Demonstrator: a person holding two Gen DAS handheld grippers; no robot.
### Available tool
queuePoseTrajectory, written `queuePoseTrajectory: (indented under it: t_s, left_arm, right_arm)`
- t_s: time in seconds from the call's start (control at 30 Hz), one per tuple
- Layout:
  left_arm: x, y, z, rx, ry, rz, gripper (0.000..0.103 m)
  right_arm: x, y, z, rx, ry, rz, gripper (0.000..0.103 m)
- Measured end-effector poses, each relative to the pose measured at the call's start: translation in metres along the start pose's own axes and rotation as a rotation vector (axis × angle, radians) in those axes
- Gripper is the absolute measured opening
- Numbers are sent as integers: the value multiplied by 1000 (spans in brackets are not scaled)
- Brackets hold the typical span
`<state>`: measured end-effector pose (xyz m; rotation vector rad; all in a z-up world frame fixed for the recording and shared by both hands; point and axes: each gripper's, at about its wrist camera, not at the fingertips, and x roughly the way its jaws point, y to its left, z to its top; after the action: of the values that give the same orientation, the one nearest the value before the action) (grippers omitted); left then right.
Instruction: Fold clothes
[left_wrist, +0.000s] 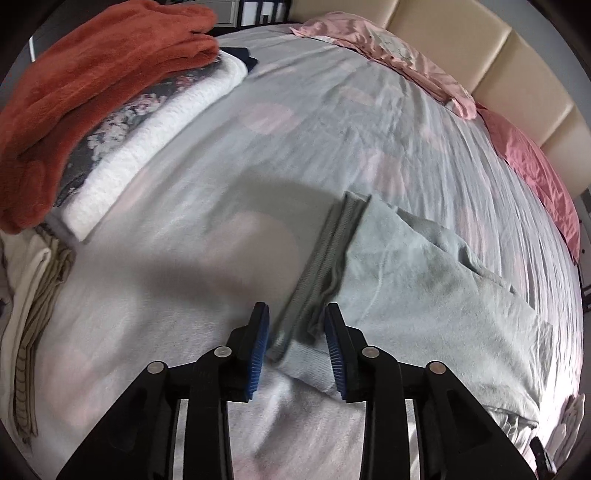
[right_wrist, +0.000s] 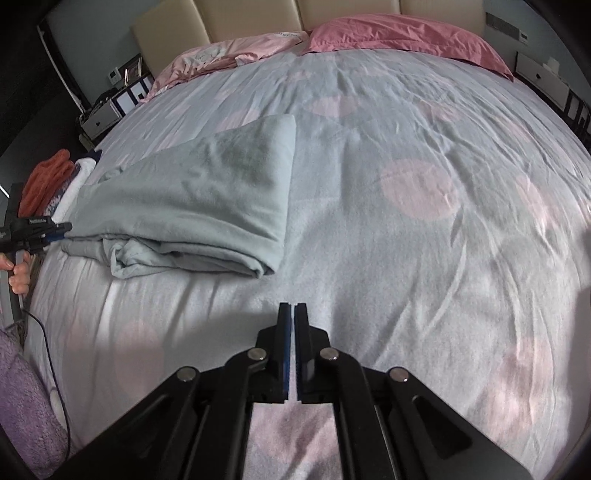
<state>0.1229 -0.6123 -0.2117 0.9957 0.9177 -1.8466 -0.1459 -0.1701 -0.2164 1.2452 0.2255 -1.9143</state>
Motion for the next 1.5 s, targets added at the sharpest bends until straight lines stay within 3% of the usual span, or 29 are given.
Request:
queuePoseTrajectory:
  t_s: [0.07,0.13,0.2,0.23,0.47,0.63,0.83,1.0,1.23,1.43,1.5]
  left_arm:
    - [-6,9,2,-43,-13,-44,34]
    - [-10,17,4,-84,-21,-94,42]
    - [-7,17,6,-104,-15,-148,60]
    - [-4,15,7,-105,-13,-159,61]
    - [24,-6,8,-24,-4,-68,62]
    - [33,-8,0,-52,27,-104,62]
    - [37,-19,-7,-2,29,-81,60]
    - [34,-25,-8,38,16,-77,47]
    - [27,-34,-16,107,21,-49,39]
    - [10,-64,-49,256,122,-42,39]
    - [2,-75,-65,316,160,-44,38]
  right_arm:
    - [-8,-6,4,81,-44,72,6]
    - [-10,-9,8,141,-78,137,10]
    - [-9,-11,13,193,-105,187,23]
    - [-6,-12,16,214,-114,203,23]
    - [27,-21,32,314,-117,240,30]
    - [60,-24,38,321,-72,292,34]
    - [74,-33,41,382,-69,375,34]
    - [76,-34,39,397,-50,382,11]
    - [32,-15,30,445,-139,317,8]
    - [-29,-26,-14,588,-170,230,8]
    - [-43,-39,-31,646,-145,193,8]
